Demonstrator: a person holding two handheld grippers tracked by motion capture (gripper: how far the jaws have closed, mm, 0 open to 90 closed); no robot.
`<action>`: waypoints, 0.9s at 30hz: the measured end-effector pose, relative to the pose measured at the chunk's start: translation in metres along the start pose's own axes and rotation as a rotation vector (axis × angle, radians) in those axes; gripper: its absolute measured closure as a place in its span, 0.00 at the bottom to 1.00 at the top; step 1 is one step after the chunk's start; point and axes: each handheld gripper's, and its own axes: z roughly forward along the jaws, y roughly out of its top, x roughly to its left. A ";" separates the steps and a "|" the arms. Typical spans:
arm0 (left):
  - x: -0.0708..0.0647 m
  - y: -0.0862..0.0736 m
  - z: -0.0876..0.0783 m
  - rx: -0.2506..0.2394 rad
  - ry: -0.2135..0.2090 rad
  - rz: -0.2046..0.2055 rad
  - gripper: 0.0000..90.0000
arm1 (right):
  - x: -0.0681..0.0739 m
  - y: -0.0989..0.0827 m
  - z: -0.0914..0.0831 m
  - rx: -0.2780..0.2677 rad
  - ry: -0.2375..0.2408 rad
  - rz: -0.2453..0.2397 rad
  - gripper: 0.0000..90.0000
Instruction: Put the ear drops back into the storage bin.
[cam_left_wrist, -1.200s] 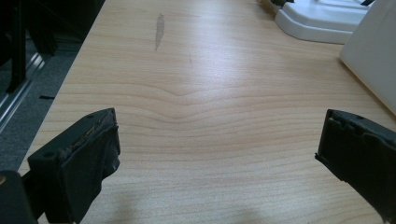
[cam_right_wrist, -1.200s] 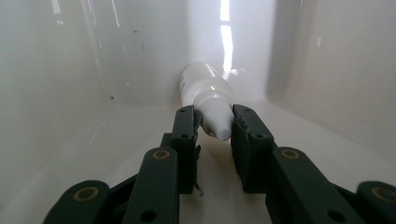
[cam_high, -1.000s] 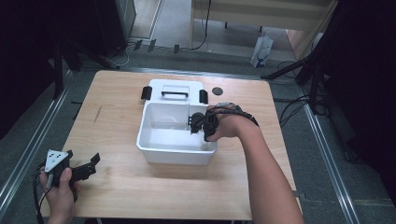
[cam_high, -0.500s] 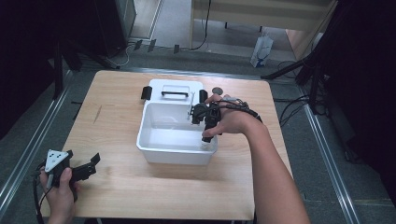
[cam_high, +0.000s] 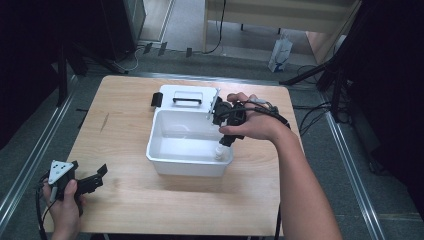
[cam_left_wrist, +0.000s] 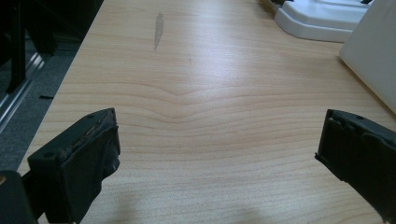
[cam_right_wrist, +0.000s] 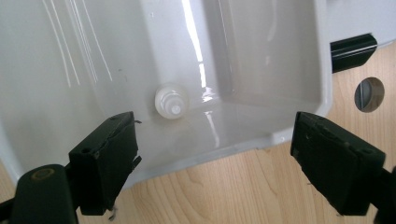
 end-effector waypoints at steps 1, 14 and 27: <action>0.000 0.000 0.000 0.000 0.000 0.000 0.00 | 0.000 -0.003 -0.005 -0.006 -0.005 0.006 0.16; -0.001 0.000 0.000 0.002 0.004 0.006 0.00 | -0.003 -0.036 -0.027 -0.006 -0.047 0.056 0.16; -0.001 0.000 0.000 0.004 0.005 0.011 0.00 | 0.000 -0.080 -0.029 -0.016 -0.060 0.116 0.16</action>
